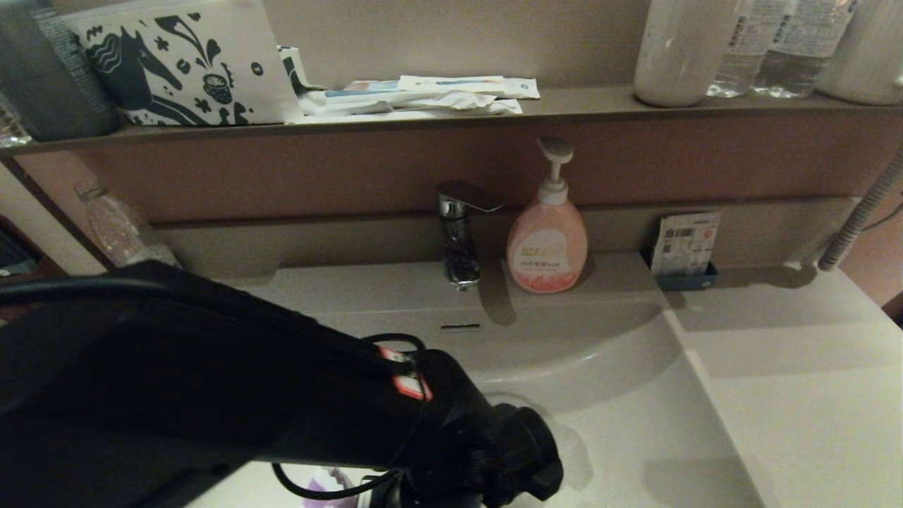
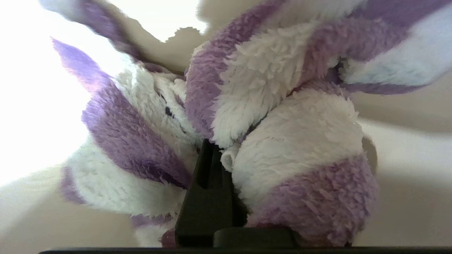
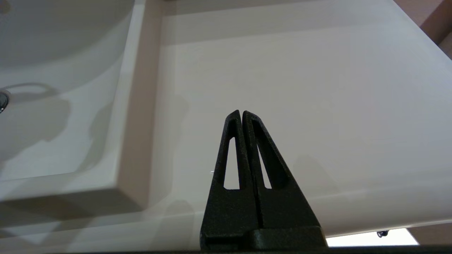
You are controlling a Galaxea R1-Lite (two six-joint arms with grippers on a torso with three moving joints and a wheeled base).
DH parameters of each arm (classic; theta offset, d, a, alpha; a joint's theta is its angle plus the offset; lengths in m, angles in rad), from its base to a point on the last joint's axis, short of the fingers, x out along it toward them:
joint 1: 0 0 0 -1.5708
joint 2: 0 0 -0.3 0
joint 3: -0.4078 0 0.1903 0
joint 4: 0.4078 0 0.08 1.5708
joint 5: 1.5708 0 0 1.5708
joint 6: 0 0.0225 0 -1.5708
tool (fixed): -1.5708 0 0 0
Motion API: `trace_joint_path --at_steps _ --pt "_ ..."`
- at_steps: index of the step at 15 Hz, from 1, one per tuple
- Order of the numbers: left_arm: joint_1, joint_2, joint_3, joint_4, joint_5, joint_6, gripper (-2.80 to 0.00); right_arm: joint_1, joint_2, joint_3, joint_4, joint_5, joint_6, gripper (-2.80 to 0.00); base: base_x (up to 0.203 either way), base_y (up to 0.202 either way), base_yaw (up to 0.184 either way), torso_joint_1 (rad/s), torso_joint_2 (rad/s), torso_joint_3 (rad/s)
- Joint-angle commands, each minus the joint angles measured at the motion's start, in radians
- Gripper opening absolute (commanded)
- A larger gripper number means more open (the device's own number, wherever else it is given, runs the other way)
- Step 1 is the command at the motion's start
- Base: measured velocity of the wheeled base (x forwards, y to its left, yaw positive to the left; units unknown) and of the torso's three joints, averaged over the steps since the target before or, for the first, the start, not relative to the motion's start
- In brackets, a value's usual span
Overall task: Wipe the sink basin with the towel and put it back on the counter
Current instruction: Wipe the sink
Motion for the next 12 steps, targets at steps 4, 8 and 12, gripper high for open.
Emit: trace_joint_path --at_steps 4,8,12 --pt "0.068 -0.32 0.143 -0.02 0.054 0.091 -2.8 0.0 0.001 0.0 0.0 0.0 0.001 -2.8 0.0 0.0 0.0 0.0 0.0 0.0" --pt "0.15 -0.51 0.103 -0.135 0.218 0.174 -2.8 0.0 0.001 0.0 0.0 0.0 0.001 -2.8 0.0 0.0 0.0 0.0 0.0 0.0" --pt "0.337 -0.67 0.242 -0.612 0.237 0.453 -2.8 0.0 0.001 0.0 0.0 0.0 0.001 -2.8 0.0 0.0 0.0 0.0 0.0 0.0"
